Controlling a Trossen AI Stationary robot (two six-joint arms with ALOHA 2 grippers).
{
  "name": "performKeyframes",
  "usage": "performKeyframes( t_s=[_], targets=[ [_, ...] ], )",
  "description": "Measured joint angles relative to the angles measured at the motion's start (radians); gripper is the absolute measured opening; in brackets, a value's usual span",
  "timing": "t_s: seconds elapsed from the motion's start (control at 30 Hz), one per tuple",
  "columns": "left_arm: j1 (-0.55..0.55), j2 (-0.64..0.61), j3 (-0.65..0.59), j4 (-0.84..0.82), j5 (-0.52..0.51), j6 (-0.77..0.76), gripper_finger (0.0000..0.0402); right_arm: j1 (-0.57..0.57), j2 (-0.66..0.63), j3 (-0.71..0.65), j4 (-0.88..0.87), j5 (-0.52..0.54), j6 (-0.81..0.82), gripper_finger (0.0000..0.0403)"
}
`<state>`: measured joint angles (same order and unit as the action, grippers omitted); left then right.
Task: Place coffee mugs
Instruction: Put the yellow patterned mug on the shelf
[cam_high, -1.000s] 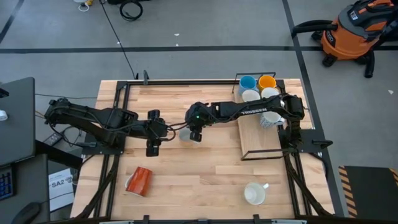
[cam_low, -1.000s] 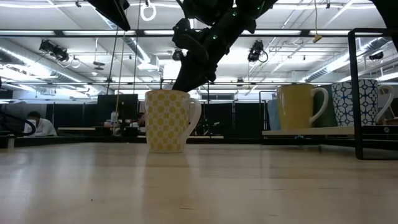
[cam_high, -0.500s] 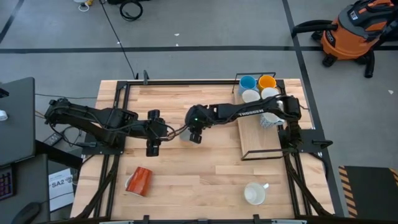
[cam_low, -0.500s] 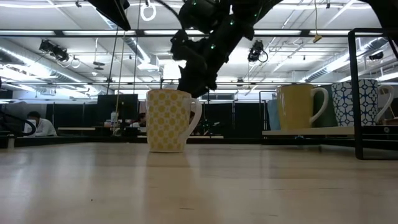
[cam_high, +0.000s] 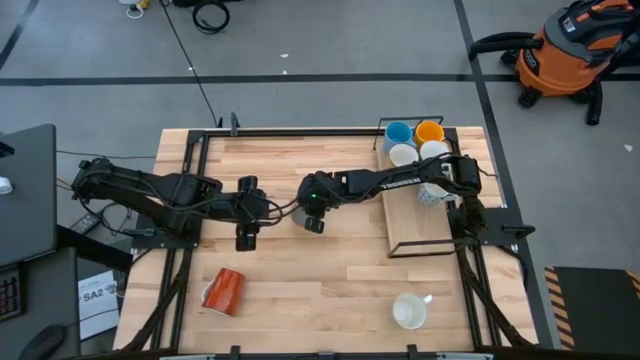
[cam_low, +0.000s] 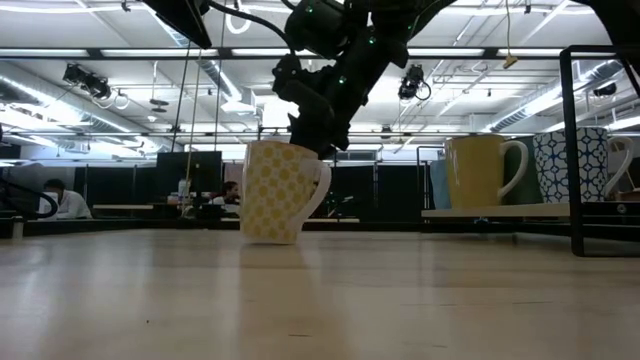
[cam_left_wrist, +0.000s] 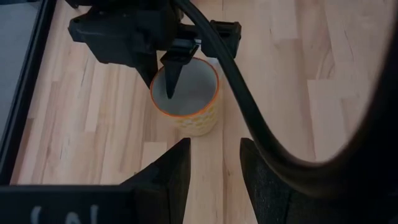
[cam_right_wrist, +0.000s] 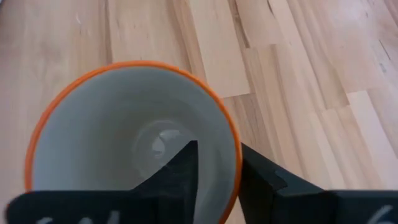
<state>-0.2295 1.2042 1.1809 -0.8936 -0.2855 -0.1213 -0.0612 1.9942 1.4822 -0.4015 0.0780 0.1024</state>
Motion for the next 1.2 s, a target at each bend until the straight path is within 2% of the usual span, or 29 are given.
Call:
performKeyframes(
  t_s=[0.23, 0.43, 0.63, 1.03, 1.2],
  targets=[
    [0.000, 0.000, 0.000, 0.000, 0.000, -0.006, 0.0144, 0.000, -0.004, 0.001, -0.010, -0.005, 0.000, 0.0032],
    [0.000, 0.000, 0.000, 0.000, 0.000, -0.025, 0.0144, 0.000, -0.015, 0.001, -0.024, -0.013, -0.024, 0.0032],
    [0.000, 0.000, 0.000, 0.002, 0.000, -0.026, 0.0144, 0.000, -0.063, -0.001, -0.083, -0.074, -0.045, 0.0034],
    [0.000, 0.000, 0.000, 0.005, 0.000, -0.026, 0.0144, -0.006, -0.228, 0.000, -0.389, -0.082, -0.130, 0.0033],
    [0.000, 0.000, 0.000, 0.005, 0.000, -0.040, 0.0144, -0.021, -0.328, 0.000, -0.516, -0.134, -0.130, 0.0034]
  ],
)
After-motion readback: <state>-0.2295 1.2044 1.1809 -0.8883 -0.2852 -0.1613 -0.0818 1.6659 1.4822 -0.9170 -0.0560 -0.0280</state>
